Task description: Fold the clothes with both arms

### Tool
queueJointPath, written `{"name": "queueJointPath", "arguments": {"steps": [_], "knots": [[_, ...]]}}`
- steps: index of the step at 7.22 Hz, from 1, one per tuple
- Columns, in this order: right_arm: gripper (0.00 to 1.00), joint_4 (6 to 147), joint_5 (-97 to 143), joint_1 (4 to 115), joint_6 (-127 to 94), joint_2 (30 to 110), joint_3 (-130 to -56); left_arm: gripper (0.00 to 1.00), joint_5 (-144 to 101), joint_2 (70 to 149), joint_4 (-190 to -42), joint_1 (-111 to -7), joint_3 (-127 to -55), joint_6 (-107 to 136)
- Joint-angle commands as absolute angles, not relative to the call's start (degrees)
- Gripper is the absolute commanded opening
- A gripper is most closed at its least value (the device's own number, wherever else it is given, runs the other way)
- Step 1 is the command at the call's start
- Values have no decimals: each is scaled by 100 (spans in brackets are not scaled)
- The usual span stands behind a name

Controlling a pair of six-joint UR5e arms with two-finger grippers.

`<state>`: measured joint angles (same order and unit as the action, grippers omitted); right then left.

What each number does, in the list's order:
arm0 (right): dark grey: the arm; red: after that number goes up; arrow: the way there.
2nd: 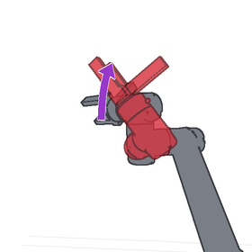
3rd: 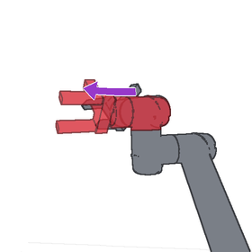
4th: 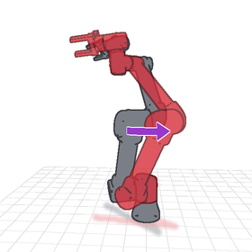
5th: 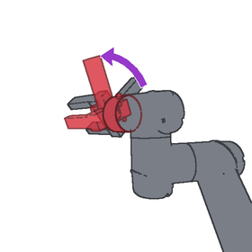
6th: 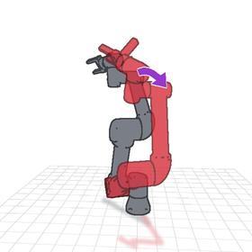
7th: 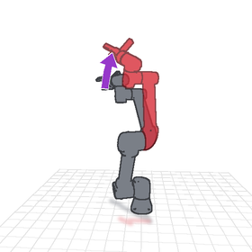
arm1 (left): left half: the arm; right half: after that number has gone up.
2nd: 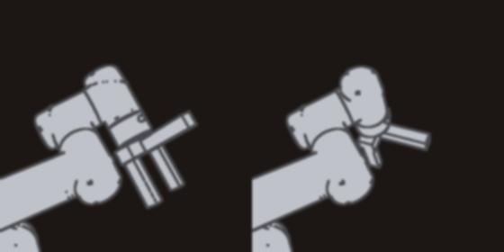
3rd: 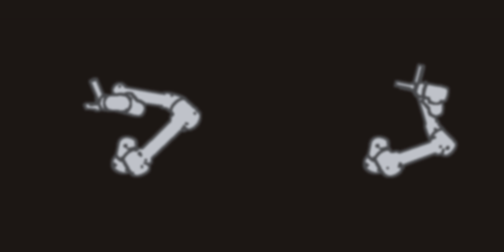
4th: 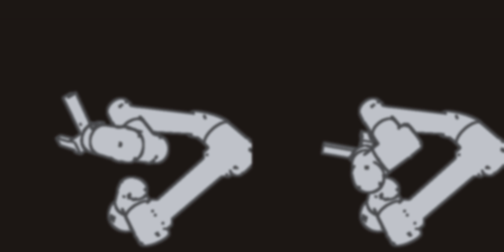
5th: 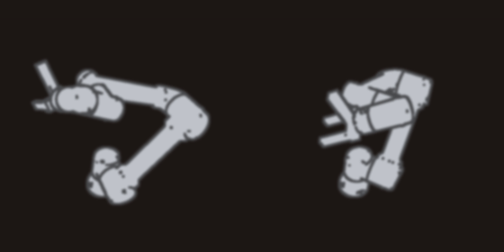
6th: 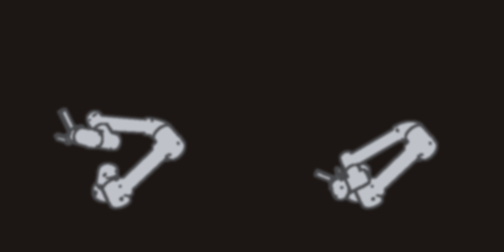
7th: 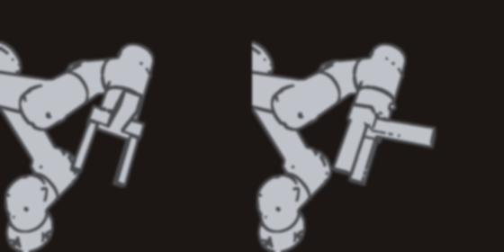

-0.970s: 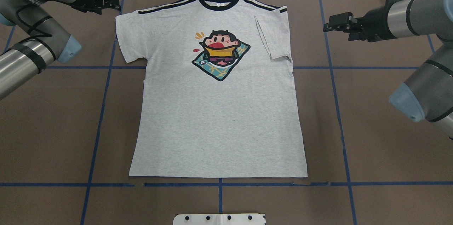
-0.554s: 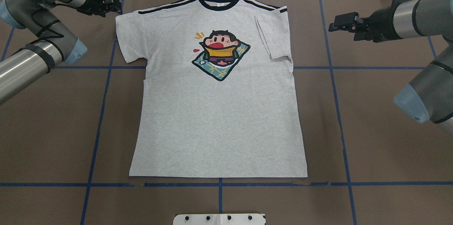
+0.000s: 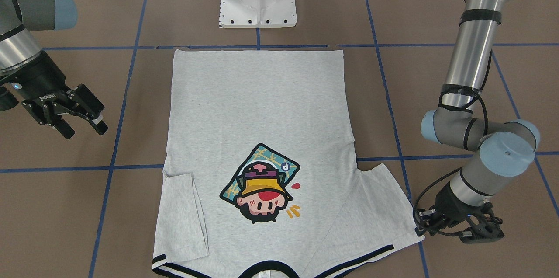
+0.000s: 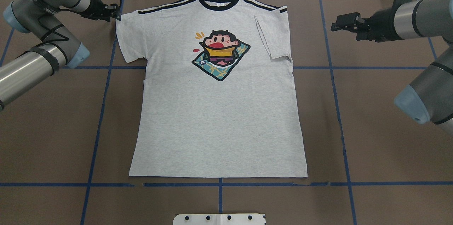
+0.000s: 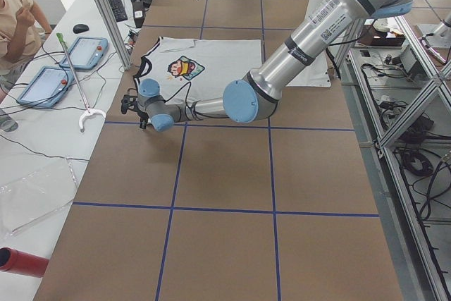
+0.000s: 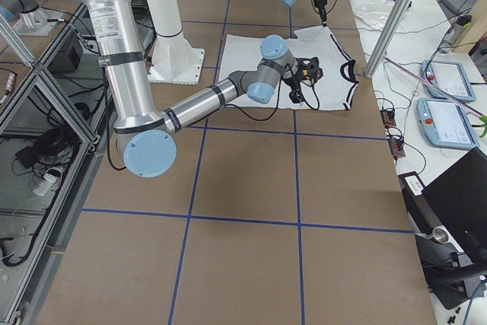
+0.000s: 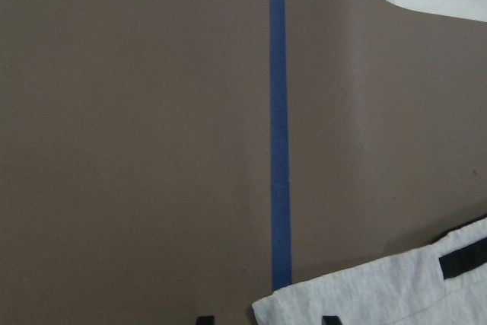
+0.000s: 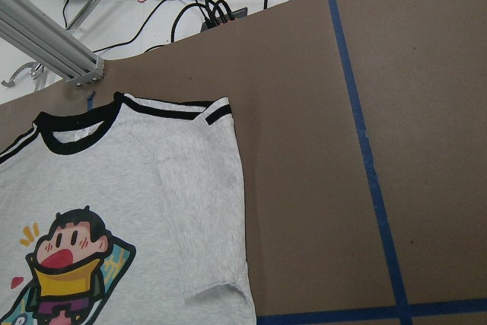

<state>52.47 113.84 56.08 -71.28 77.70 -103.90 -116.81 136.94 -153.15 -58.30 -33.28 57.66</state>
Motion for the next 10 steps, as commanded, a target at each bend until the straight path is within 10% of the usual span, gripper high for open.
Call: {"name": "queueJointPath", "arguments": {"steps": [1,10], "knots": [[100,5238,11382,5616,-7128,7787,-10389,5,-11681,13737,-15319,-5827,-3313,5766],[100,5247,11347,5607,-7137,7778,-10389,0,-10735,14483,-14574,-5108,-4272,6864]]}}
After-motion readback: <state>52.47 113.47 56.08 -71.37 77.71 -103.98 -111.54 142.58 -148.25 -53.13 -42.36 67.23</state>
